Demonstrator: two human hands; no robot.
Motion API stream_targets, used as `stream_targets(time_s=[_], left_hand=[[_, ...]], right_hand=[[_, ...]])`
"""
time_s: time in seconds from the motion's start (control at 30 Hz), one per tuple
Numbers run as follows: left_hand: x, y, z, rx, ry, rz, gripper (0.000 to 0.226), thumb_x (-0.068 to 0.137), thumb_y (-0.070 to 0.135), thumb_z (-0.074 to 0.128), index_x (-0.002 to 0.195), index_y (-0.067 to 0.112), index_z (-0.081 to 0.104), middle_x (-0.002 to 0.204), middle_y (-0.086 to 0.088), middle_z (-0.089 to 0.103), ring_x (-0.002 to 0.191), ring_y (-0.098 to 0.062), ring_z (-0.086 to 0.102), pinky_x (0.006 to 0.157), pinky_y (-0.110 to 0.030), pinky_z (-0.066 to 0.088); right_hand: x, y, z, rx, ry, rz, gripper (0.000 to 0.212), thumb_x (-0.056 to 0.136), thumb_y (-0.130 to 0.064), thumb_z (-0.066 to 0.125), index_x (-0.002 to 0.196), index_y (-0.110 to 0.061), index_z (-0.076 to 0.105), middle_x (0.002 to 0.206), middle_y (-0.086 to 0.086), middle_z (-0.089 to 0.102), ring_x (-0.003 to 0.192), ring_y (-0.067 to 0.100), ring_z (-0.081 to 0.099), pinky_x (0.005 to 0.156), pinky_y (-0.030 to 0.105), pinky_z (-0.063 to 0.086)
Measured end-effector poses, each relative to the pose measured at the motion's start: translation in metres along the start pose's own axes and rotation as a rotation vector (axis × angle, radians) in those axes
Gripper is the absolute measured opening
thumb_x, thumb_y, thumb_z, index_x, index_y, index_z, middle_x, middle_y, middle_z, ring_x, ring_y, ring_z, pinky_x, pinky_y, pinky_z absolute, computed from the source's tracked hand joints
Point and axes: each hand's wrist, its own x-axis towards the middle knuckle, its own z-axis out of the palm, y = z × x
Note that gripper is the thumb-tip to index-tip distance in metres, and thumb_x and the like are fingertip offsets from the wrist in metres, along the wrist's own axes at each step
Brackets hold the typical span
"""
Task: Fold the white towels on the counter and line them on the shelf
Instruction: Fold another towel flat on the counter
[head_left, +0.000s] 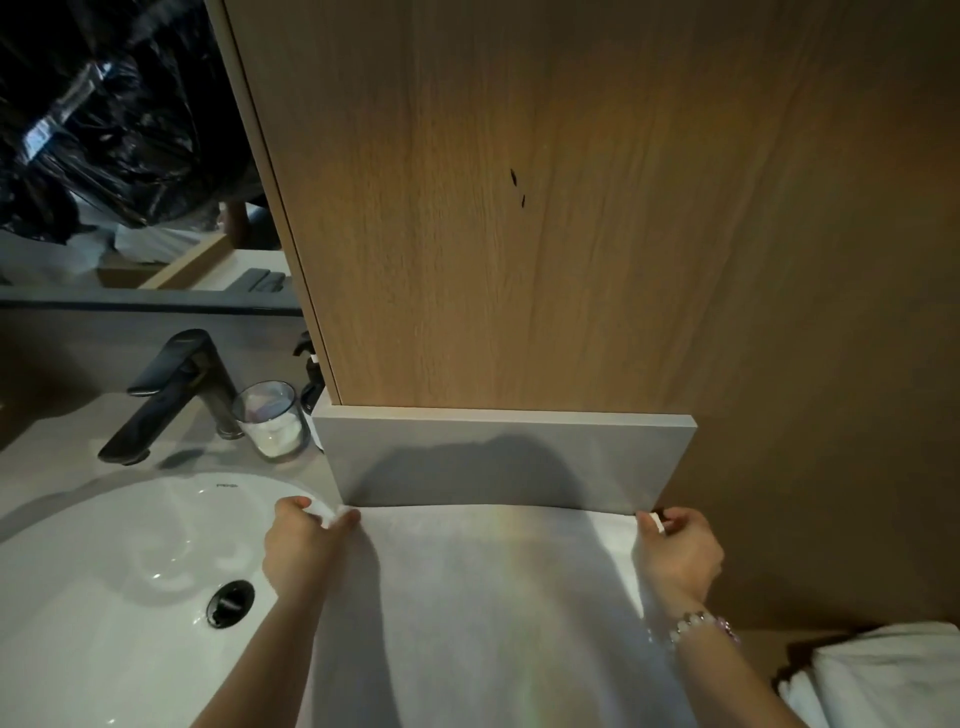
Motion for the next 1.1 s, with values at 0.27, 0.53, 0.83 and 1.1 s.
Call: stream_targets(time_s=[0.27, 0.53, 0.83, 1.1], left_hand=[[-0.113, 0.004, 0.042, 0.432, -0.234, 0.861, 0.051, 0.085, 0.037, 0.032, 0.115, 0.013, 0.066, 0.124, -0.006, 0.063, 0.112, -0.028, 0.062, 0.090, -0.032, 0.049], [-0.110, -0.002, 0.055, 0.695, -0.410, 0.851, 0.099, 0.073, 0.075, -0.017, 0.148, 0.025, 0.025, 0.149, 0.007, 0.000, 0.144, -0.016, 0.013, 0.115, -0.031, 0.000], [-0.096, -0.016, 0.027, 0.693, -0.315, 0.625, 0.126, 0.043, 0.088, -0.027, 0.150, 0.032, 0.008, 0.159, 0.004, -0.006, 0.146, -0.018, -0.008, 0.116, -0.038, -0.002], [-0.133, -0.024, 0.013, 0.625, -0.346, 0.612, 0.101, 0.063, 0.067, -0.011, 0.150, 0.021, 0.011, 0.159, 0.000, 0.001, 0.147, -0.019, -0.003, 0.117, -0.037, 0.004]], right_hand=[[-0.091, 0.000, 0.012, -0.075, -0.070, -0.704, 0.028, 0.093, -0.023, 0.037, 0.105, -0.005, 0.056, 0.104, 0.018, 0.065, 0.102, 0.029, 0.054, 0.087, 0.034, 0.038], [-0.072, 0.027, 0.012, -0.661, -0.556, -0.797, 0.076, 0.090, -0.065, 0.010, 0.124, -0.021, 0.062, 0.129, -0.004, 0.061, 0.117, 0.017, 0.059, 0.109, 0.036, 0.009], [-0.040, 0.040, -0.013, -0.699, -0.498, -0.691, 0.079, 0.089, -0.066, 0.016, 0.121, -0.012, 0.064, 0.129, 0.002, 0.061, 0.116, 0.025, 0.059, 0.098, 0.032, 0.024], [-0.076, 0.023, -0.026, -0.604, -0.453, -0.727, 0.087, 0.080, -0.059, 0.012, 0.141, -0.003, 0.040, 0.150, 0.011, 0.034, 0.138, 0.026, 0.029, 0.108, 0.035, 0.009]])
